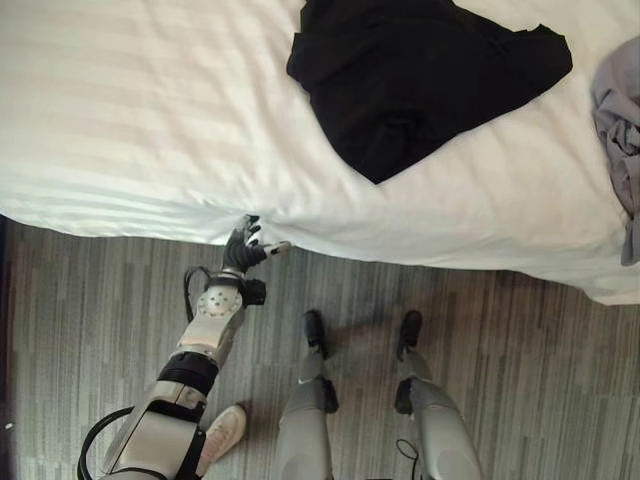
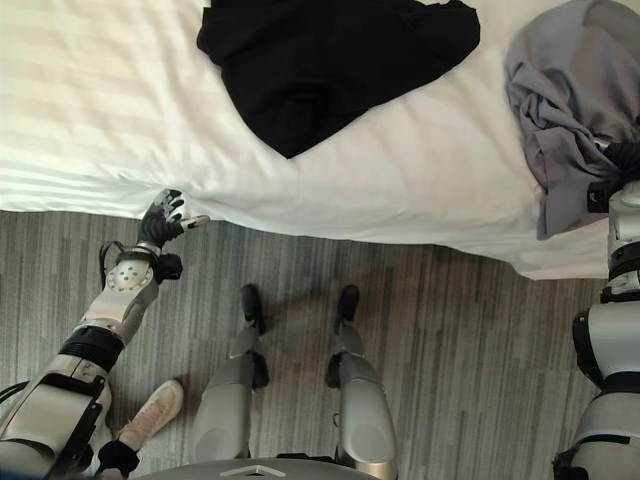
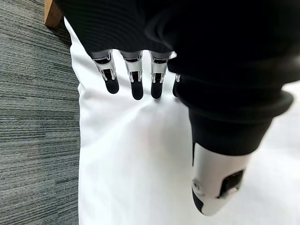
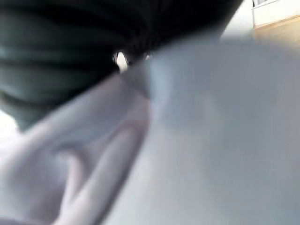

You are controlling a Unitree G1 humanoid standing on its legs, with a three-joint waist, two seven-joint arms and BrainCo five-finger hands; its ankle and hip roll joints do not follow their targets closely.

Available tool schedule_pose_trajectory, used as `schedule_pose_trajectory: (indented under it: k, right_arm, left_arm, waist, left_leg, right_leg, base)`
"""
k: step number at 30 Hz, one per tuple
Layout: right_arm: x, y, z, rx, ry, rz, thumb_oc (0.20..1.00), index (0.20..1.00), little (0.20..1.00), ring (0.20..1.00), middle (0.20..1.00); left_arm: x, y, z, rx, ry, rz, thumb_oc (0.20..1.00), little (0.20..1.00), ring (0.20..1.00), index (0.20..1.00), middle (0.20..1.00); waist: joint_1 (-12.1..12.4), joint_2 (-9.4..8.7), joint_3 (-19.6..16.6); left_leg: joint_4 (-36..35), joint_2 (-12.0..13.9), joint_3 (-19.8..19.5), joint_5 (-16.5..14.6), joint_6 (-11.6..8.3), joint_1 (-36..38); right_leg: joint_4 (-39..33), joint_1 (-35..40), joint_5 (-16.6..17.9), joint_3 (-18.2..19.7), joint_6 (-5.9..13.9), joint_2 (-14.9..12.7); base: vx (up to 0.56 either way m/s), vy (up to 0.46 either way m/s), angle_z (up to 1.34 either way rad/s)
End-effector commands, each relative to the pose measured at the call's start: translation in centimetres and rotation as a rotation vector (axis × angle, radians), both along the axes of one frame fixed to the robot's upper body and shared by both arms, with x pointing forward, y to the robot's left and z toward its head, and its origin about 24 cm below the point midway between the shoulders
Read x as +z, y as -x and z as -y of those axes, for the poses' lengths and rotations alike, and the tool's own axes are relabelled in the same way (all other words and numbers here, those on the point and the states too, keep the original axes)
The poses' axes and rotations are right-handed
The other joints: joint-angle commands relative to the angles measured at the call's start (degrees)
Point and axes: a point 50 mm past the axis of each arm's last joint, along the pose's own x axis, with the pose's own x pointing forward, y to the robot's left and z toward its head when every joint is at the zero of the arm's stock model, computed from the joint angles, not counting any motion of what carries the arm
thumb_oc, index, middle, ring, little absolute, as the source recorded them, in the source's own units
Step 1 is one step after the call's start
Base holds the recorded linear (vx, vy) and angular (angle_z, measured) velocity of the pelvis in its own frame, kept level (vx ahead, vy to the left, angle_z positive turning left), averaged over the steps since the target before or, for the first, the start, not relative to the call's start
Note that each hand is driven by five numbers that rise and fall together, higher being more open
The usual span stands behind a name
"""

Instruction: Pick up bed clothes into laundry basket.

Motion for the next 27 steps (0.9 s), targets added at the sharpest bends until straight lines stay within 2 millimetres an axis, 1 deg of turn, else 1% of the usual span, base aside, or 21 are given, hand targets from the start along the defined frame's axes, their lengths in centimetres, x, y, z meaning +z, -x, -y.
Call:
schedule_pose_trajectory:
  k: [1, 6, 8, 9, 11, 12, 13, 14, 15, 17, 18, 21, 22, 24, 25, 26, 27]
  right_arm:
    - [1.8, 0.0, 0.1, -0.031, -0.042, 0.084, 0.200, 0.200, 0.200, 0.200, 0.200]
    - [1.3, 0.3, 0.4, -0.049, -0.081, 0.120, 0.200, 0.200, 0.200, 0.200, 0.200]
    - [0.7, 0.4, 0.3, -0.049, -0.112, 0.176, 0.200, 0.200, 0.200, 0.200, 0.200]
    - [0.3, 0.6, 0.2, -0.038, -0.112, 0.204, 0.200, 0.200, 0.200, 0.200, 0.200]
    - [0.1, 0.6, 0.3, -0.040, -0.113, 0.202, 0.200, 0.200, 0.200, 0.200, 0.200]
    - [0.0, 0.5, -0.2, -0.007, -0.046, 0.169, 0.200, 0.200, 0.200, 0.200, 0.200]
    - [-0.2, 0.6, -0.1, -0.009, -0.047, 0.168, 0.200, 0.200, 0.200, 0.200, 0.200]
    - [-0.8, 0.9, -0.3, 0.014, -0.005, 0.145, 0.200, 0.200, 0.200, 0.200, 0.200]
    - [-0.9, 1.0, -0.2, 0.012, -0.006, 0.143, 0.200, 0.200, 0.200, 0.200, 0.200]
    - [-2.2, 1.7, -0.1, 0.021, 0.015, 0.120, 0.200, 0.200, 0.200, 0.200, 0.200]
    - [-3.9, 2.7, 0.0, 0.018, 0.023, 0.090, 0.200, 0.200, 0.200, 0.200, 0.200]
    - [-6.4, 4.1, 0.5, 0.000, 0.006, 0.040, 0.200, 0.200, 0.200, 0.200, 0.200]
    - [-6.8, 4.7, 0.8, -0.009, 0.000, 0.036, 0.200, 0.200, 0.200, 0.200, 0.200]
    - [-7.6, 5.8, 1.4, -0.038, -0.032, 0.040, 0.200, 0.200, 0.200, 0.200, 0.200]
    - [-7.9, 6.1, 1.6, -0.042, -0.038, 0.039, 0.200, 0.200, 0.200, 0.200, 0.200]
    - [-8.0, 6.3, 1.6, -0.043, -0.043, 0.040, 0.200, 0.200, 0.200, 0.200, 0.200]
    - [-7.8, 6.3, 1.5, -0.032, -0.039, 0.055, 0.200, 0.200, 0.200, 0.200, 0.200]
  left_arm:
    - [1.8, -1.4, 0.2, -0.001, 0.012, 0.048, 1.000, 1.000, 1.000, 1.000, 1.000]
    - [1.7, -1.2, -0.2, 0.022, 0.037, 0.054, 1.000, 1.000, 1.000, 1.000, 1.000]
    - [1.1, -0.7, -0.3, 0.051, 0.089, 0.056, 1.000, 1.000, 1.000, 1.000, 1.000]
    - [0.7, -0.2, -0.4, 0.086, 0.181, 0.071, 1.000, 1.000, 1.000, 1.000, 1.000]
    - [0.6, -0.1, -0.4, 0.085, 0.180, 0.069, 1.000, 1.000, 1.000, 1.000, 1.000]
    - [0.2, 0.2, -0.5, 0.112, 0.264, 0.069, 1.000, 1.000, 1.000, 1.000, 1.000]
    - [0.1, 0.2, -0.5, 0.111, 0.263, 0.067, 1.000, 1.000, 1.000, 1.000, 1.000]
    - [-0.3, 0.9, -0.8, 0.137, 0.347, 0.083, 1.000, 1.000, 1.000, 1.000, 1.000]
    - [-0.3, 0.9, -0.8, 0.136, 0.346, 0.081, 1.000, 1.000, 1.000, 1.000, 1.000]
    - [-0.6, 1.5, -1.1, 0.165, 0.403, 0.091, 1.000, 1.000, 1.000, 1.000, 1.000]
    - [-0.3, 1.8, -1.7, 0.192, 0.437, 0.125, 1.000, 1.000, 1.000, 1.000, 1.000]
    - [1.5, 2.4, -3.1, 0.206, 0.430, 0.212, 1.000, 1.000, 1.000, 1.000, 1.000]
    - [2.2, 2.6, -3.7, 0.212, 0.413, 0.241, 1.000, 1.000, 1.000, 1.000, 1.000]
    - [4.3, 3.0, -4.8, 0.203, 0.346, 0.319, 1.000, 1.000, 1.000, 1.000, 1.000]
    - [5.0, 3.3, -5.3, 0.207, 0.311, 0.340, 1.000, 1.000, 1.000, 1.000, 1.000]
    - [5.2, 3.4, -5.6, 0.209, 0.282, 0.341, 1.000, 1.000, 1.000, 1.000, 1.000]
    - [6.3, 3.6, -6.8, 0.230, 0.200, 0.360, 1.000, 1.000, 1.000, 1.000, 1.000]
  waist:
    - [0.82, 0.32, 1.42]
    - [0.69, 0.71, 1.24]
    - [0.62, 1.01, 0.58]
    - [0.50, 1.43, -0.28]
    - [0.60, 1.39, -0.22]
    - [0.34, 1.62, -1.29]
    - [0.42, 1.59, -1.21]
    - [0.06, 1.80, -2.60]
    - [0.16, 1.74, -2.57]
    - [-0.32, 1.90, -3.97]
    - [-0.81, 2.01, -5.23]
    - [-1.48, 2.36, -7.05]
    - [-1.63, 2.40, -7.61]
    - [-1.81, 2.53, -8.70]
    - [-1.86, 2.57, -9.15]
    - [-1.99, 2.56, -9.42]
    - [-2.07, 2.25, -9.64]
  left_leg:
    - [0.30, 3.12, 1.91, -1.85, -8.51, 5.06]
    - [0.30, 3.26, 1.99, -1.90, -8.61, 5.61]
    - [0.30, 3.44, 2.30, -2.22, -8.65, 7.30]
    - [0.30, 3.49, 2.53, -2.67, -8.53, 8.90]
    - [0.30, 3.51, 2.53, -2.71, -8.54, 9.08]
    - [0.30, 3.41, 2.68, -3.18, -8.26, 10.91]
    - [0.30, 3.42, 2.68, -3.22, -8.27, 11.10]
    - [0.30, 3.22, 3.00, -3.93, -7.93, 13.36]
    - [0.30, 3.23, 3.01, -3.96, -7.93, 13.51]
    - [0.30, 3.11, 3.48, -4.88, -7.55, 15.92]
    - [0.30, 2.89, 3.79, -5.44, -7.21, 18.29]
    - [0.30, 2.65, 4.56, -5.89, -6.78, 21.46]
    - [0.30, 2.60, 4.86, -6.12, -6.67, 22.37]
    - [0.30, 2.55, 5.43, -6.25, -6.51, 24.44]
    - [0.30, 2.45, 5.65, -6.22, -6.41, 25.37]
    - [0.31, 2.26, 5.76, -6.21, -6.39, 26.07]
    - [1.05, 1.85, 5.72, -6.31, -6.18, 26.55]
  right_leg:
    - [0.98, -0.48, -3.17, 0.00, 6.39, -0.99]
    - [0.98, 0.19, -3.50, -0.17, 6.37, -1.14]
    - [0.98, 1.95, -4.23, -0.17, 6.26, -1.17]
    - [0.98, 3.43, -4.88, -0.12, 6.04, -1.11]
    - [0.98, 3.62, -4.91, -0.13, 6.04, -1.09]
    - [0.98, 5.25, -5.45, -0.24, 5.78, -1.02]
    - [0.98, 5.44, -5.49, -0.26, 5.78, -1.00]
    - [0.98, 7.43, -6.02, -0.18, 5.54, -0.93]
    - [0.98, 7.58, -6.05, -0.18, 5.55, -0.93]
    - [0.98, 9.80, -6.82, -0.19, 5.40, -0.98]
    - [0.98, 12.16, -7.64, -0.31, 5.14, -0.87]
    - [0.98, 15.16, -8.60, -0.22, 4.89, -0.76]
    - [0.98, 15.97, -8.86, -0.14, 4.88, -0.72]
    - [0.98, 17.92, -9.50, 0.07, 4.75, -0.70]
    - [0.98, 18.80, -9.79, 0.24, 4.65, -0.68]
    - [0.98, 19.35, -9.91, 0.33, 4.57, -0.61]
    - [0.98, 19.96, -9.85, 0.87, 4.38, -0.67]
  base:
    - [0.00, 0.000, 0.00]
    - [0.00, -0.006, 0.02]
    - [0.04, -0.007, 0.06]
    - [0.04, -0.002, 0.04]
    - [0.05, -0.001, 0.03]
    - [0.05, -0.002, 0.02]
    - [0.12, 0.001, 0.03]
    - [0.06, 0.003, 0.01]
    - [0.10, 0.008, 0.01]
    - [0.09, 0.003, 0.02]
    - [0.10, -0.005, 0.07]
    - [0.07, 0.004, 0.00]
    - [0.06, 0.000, -0.07]
    - [0.04, -0.012, -0.08]
    - [0.03, -0.015, -0.11]
    - [0.03, -0.021, -0.15]
    - [0.00, -0.034, -0.13]
